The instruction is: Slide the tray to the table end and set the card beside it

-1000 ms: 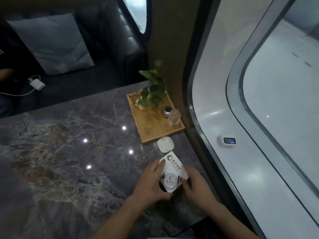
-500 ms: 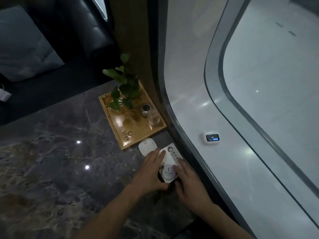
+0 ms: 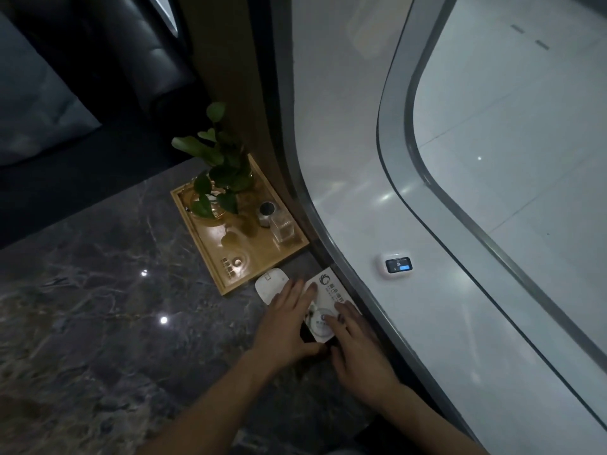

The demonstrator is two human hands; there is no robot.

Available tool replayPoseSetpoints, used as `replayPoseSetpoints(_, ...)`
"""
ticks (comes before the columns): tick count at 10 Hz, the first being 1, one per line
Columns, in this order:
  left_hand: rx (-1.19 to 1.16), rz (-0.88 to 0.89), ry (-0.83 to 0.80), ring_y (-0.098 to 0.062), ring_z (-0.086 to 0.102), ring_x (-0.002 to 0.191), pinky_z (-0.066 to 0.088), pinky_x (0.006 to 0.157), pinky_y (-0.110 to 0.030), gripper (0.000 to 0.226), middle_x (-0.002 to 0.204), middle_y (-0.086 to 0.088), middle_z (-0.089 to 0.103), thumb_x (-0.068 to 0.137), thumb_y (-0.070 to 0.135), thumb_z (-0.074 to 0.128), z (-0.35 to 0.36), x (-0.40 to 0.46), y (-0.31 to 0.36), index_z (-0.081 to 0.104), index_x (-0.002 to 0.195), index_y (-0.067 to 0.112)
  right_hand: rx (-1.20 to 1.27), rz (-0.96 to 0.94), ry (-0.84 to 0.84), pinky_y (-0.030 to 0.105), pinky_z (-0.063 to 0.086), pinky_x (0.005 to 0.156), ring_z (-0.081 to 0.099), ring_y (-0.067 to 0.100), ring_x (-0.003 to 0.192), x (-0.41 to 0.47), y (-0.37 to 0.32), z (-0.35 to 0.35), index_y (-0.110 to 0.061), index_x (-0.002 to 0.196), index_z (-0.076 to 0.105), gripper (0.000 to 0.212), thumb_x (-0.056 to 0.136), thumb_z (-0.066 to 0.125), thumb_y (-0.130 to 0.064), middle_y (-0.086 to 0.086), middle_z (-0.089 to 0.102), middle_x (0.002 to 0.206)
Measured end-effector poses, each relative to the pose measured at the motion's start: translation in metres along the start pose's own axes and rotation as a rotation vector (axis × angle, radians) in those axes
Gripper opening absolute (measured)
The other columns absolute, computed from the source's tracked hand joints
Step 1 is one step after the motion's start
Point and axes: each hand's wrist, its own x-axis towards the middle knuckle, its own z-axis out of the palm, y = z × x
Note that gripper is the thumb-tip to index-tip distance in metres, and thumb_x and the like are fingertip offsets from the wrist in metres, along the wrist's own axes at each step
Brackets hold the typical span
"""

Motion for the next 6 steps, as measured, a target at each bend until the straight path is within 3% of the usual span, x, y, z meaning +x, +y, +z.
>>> replayPoseSetpoints(2, -0.020, -0.049, 0.058, -0.005, -0.008, 0.145, 0.002, 0.120, -0.035, 0.103, 0.162, 0.011, -0.003, 0.079, 0.072, 0.059, -0.006, -0.022, 0.002, 0.010, 0.156, 0.024, -0.020, 0.027, -0.010, 0.039, 0.020, 0.121, 0.011, 0.021, 0.149, 0.003, -0.004, -0.004, -0.022, 0.145, 0.037, 0.051, 0.096, 0.049, -0.024, 0.003, 0.024, 0.159)
replayPoseSetpoints(3, -0.050, -0.070, 0.120, -0.005, 0.000, 0.146, 0.011, 0.123, -0.036, 0.087, 0.159, 0.015, 0.004, 0.085, 0.068, 0.053, -0.012, -0.039, 0.001, 0.019, 0.155, 0.027, -0.052, -0.034, 0.031, 0.039, 0.035, 0.114, 0.034, 0.024, 0.138, 0.007, -0.009, -0.009, -0.022, 0.132, 0.050, 0.039, 0.093, 0.052, -0.023, 0.002, 0.040, 0.146)
replayPoseSetpoints(4, -0.092, -0.086, 0.178, -0.012, 0.018, 0.149, 0.023, 0.121, -0.040, 0.064, 0.160, 0.005, 0.027, 0.092, 0.056, 0.045, -0.017, -0.059, -0.007, 0.035, 0.150, 0.029, -0.085, -0.127, 0.049, 0.040, 0.048, 0.098, 0.050, 0.020, 0.116, 0.010, -0.020, -0.012, -0.019, 0.116, 0.057, 0.031, 0.087, 0.052, -0.022, 0.001, 0.053, 0.125)
replayPoseSetpoints(5, -0.120, -0.060, 0.342, -0.013, 0.037, 0.140, 0.028, 0.117, -0.032, 0.038, 0.147, 0.002, 0.049, 0.096, 0.040, 0.047, -0.027, -0.083, -0.016, 0.057, 0.130, 0.029, -0.099, -0.214, 0.099, 0.038, 0.050, 0.088, 0.053, 0.018, 0.106, 0.011, -0.037, -0.011, -0.019, 0.111, 0.060, 0.027, 0.087, 0.051, -0.028, 0.000, 0.056, 0.116)
replayPoseSetpoints(6, -0.083, -0.053, 0.513, -0.013, 0.052, 0.124, 0.043, 0.105, -0.033, 0.027, 0.130, 0.005, 0.063, 0.091, 0.029, 0.055, -0.038, -0.109, -0.027, 0.070, 0.114, 0.029, -0.122, -0.289, 0.087, 0.038, 0.050, 0.081, 0.053, 0.016, 0.101, 0.010, -0.062, -0.006, -0.022, 0.108, 0.061, 0.022, 0.088, 0.053, -0.027, -0.001, 0.055, 0.111)
